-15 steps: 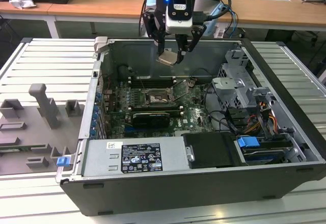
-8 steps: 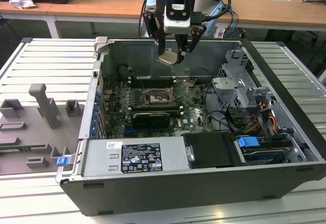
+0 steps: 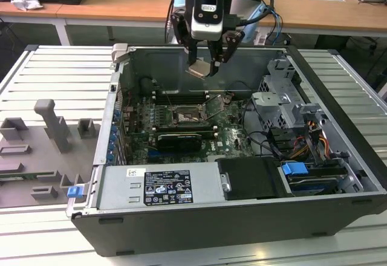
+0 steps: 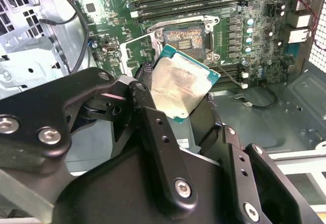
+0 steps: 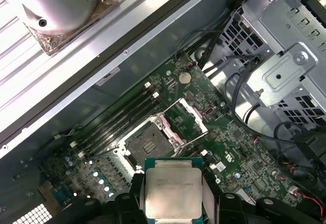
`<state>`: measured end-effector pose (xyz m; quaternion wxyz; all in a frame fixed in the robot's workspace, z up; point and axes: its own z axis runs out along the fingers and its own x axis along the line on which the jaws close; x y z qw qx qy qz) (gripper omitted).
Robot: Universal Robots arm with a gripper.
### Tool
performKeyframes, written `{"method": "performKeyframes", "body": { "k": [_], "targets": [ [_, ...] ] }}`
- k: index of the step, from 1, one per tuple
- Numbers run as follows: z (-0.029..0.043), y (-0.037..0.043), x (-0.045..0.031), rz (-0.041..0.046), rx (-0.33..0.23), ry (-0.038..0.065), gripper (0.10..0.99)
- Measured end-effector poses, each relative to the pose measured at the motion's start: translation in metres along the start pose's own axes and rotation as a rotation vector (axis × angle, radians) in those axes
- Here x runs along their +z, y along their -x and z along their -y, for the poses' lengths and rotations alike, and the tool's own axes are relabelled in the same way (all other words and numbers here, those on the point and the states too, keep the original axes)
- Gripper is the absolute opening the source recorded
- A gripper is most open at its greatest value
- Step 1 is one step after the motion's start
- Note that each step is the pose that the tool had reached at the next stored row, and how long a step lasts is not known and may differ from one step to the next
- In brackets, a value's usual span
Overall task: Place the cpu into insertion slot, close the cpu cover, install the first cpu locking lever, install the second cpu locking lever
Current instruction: 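Place the cpu into insertion slot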
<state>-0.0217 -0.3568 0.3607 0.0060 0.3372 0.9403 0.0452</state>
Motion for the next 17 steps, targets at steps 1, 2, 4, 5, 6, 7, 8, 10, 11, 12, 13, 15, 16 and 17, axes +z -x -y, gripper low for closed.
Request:
{"method": "performKeyframes", "body": {
  "k": [1,2,4,5,6,7,8,10,11,12,13,15,16,17],
  "targets": [
    [0.0000,0.0000,0.0000,0.0004,0.005,0.000,0.537],
    [0.0000,0.0000,0.0000,0.0009,0.010,0.000,0.537],
    [0.0000,0.0000,0.0000,0.0021,0.024,0.001,0.537],
    [0.0000,0.0000,0.0000,0.0026,0.029,0.001,0.537],
    [0.0000,0.0000,0.0000,0.0032,0.036,0.001,0.537],
    [0.0000,0.0000,0.0000,0.0036,0.041,0.001,0.537],
    [0.0000,0.0000,0.0000,0.0047,0.052,0.001,0.537],
    [0.0000,0.0000,0.0000,0.0066,0.074,0.002,0.537],
    [0.0000,0.0000,0.0000,0.0072,0.080,0.002,0.537],
    [0.0000,0.0000,0.0000,0.0077,0.086,0.002,0.537],
    [0.0000,0.0000,0.0000,0.0082,0.092,0.002,0.537],
    [0.0000,0.0000,0.0001,0.0093,0.103,0.002,0.537],
    [0.0000,0.0000,0.0001,0.0098,0.109,0.002,0.537],
    [0.0000,0.0000,0.0001,0.0107,0.120,0.002,0.537]
  ]
}}
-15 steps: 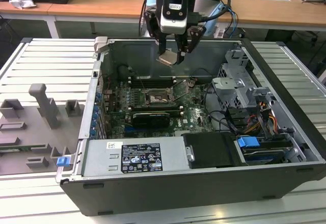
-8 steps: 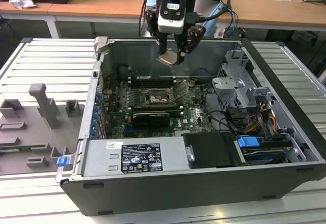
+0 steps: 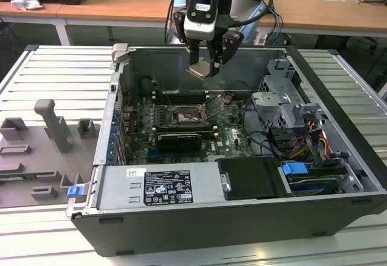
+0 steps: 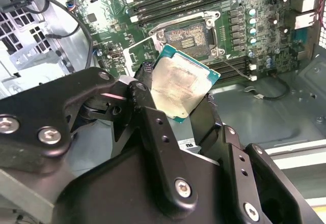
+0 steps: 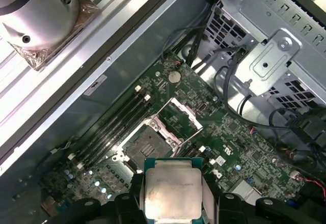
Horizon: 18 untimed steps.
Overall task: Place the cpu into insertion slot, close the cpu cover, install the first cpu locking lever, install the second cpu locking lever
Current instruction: 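Place the cpu into insertion slot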
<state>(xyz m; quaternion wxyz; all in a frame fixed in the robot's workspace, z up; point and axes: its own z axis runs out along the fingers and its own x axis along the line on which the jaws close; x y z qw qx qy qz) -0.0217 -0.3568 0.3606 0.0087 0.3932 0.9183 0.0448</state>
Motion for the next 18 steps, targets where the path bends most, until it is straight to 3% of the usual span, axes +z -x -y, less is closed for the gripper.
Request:
{"method": "performKeyframes", "body": {
  "k": [7,18],
  "targets": [
    [0.0000,0.0000,0.0002,0.0049,0.055,0.001,0.537],
    [0.0001,0.0000,0.0012,0.0165,0.184,0.004,0.537]
  ]
}}
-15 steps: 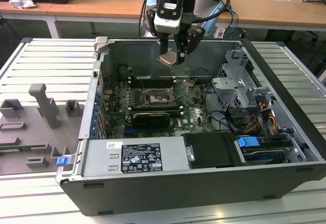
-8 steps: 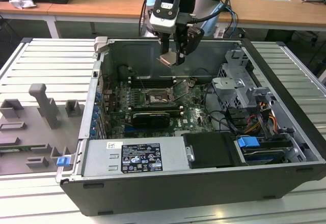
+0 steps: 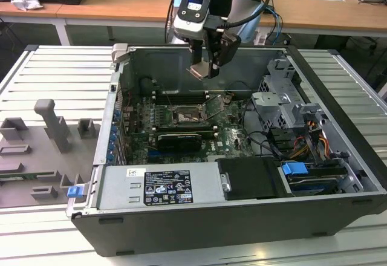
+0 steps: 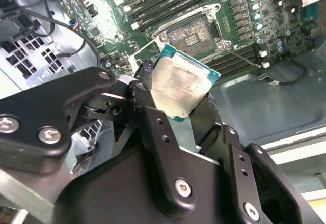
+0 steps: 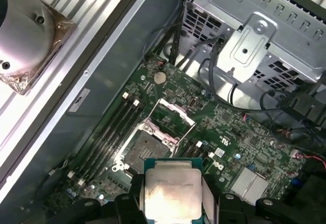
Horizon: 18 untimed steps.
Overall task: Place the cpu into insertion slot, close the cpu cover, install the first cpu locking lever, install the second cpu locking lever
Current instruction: 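Place the cpu into insertion slot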
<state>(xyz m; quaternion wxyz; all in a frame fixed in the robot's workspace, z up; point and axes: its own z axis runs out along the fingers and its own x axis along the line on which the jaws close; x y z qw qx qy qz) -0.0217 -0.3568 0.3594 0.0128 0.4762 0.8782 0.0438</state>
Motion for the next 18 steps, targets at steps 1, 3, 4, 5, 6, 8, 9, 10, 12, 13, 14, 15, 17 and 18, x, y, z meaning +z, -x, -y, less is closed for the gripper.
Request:
{"method": "performKeyframes", "body": {
  "k": [1,3,4,5,6,8,9,10,12,13,14,15,17,18],
  "targets": [
    [0.0000,0.0000,0.0002,0.0011,0.012,0.000,0.537],
    [0.0000,0.0000,0.0005,0.0037,0.040,0.001,0.537],
    [0.0001,0.0000,0.0007,0.0051,0.056,0.001,0.537],
    [0.0001,0.0000,0.0008,0.0069,0.076,0.001,0.537],
    [0.0002,0.0000,0.0009,0.0078,0.087,0.002,0.537],
    [0.0002,-0.0001,0.0011,0.0092,0.103,0.002,0.537],
    [0.0002,-0.0001,0.0012,0.0096,0.108,0.002,0.537],
    [0.0002,-0.0001,0.0013,0.0100,0.112,0.002,0.537],
    [0.0003,-0.0001,0.0018,0.0104,0.116,0.002,0.537],
    [0.0003,-0.0001,0.0022,0.0104,0.116,0.002,0.537],
    [0.0004,0.0000,0.0032,0.0105,0.117,0.002,0.537],
    [0.0005,0.0000,0.0039,0.0105,0.117,0.002,0.537],
    [0.0006,0.0000,0.0045,0.0105,0.117,0.002,0.537],
    [0.0006,0.0000,0.0049,0.0105,0.117,0.002,0.537]
  ]
}}
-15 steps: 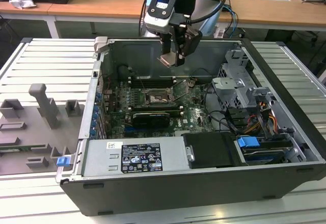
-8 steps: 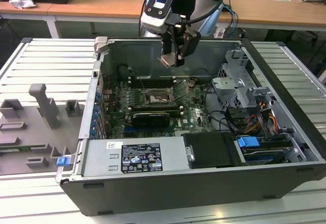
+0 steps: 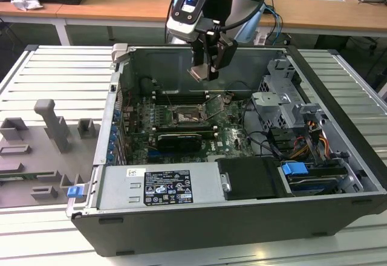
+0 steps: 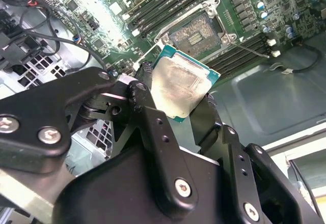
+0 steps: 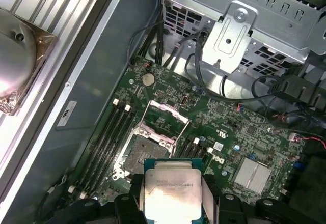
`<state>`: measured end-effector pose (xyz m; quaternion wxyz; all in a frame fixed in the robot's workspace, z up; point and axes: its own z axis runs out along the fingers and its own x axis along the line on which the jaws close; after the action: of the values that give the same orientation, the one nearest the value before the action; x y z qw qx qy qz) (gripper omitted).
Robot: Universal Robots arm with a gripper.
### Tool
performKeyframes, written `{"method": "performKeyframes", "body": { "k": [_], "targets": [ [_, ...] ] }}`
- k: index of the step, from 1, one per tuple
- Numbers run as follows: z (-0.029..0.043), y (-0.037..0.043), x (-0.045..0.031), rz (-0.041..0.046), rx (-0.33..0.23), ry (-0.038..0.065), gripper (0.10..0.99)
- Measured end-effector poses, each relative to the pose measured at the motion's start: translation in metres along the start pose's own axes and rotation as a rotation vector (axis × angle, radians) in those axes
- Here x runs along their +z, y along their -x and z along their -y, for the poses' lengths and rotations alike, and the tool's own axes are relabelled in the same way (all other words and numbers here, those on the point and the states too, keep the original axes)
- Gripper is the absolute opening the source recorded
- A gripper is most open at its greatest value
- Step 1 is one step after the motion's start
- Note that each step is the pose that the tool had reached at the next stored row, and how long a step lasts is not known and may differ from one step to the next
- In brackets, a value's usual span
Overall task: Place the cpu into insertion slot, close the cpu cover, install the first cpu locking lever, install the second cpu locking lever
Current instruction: 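Place the cpu into insertion slot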
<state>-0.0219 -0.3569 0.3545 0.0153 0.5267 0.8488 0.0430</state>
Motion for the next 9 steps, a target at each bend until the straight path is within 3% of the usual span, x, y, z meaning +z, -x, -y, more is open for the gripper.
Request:
{"method": "performKeyframes", "body": {
  "k": [9],
  "targets": [
    [0.0001,0.0001,0.0015,0.0019,0.015,0.000,0.537]
  ]
}}
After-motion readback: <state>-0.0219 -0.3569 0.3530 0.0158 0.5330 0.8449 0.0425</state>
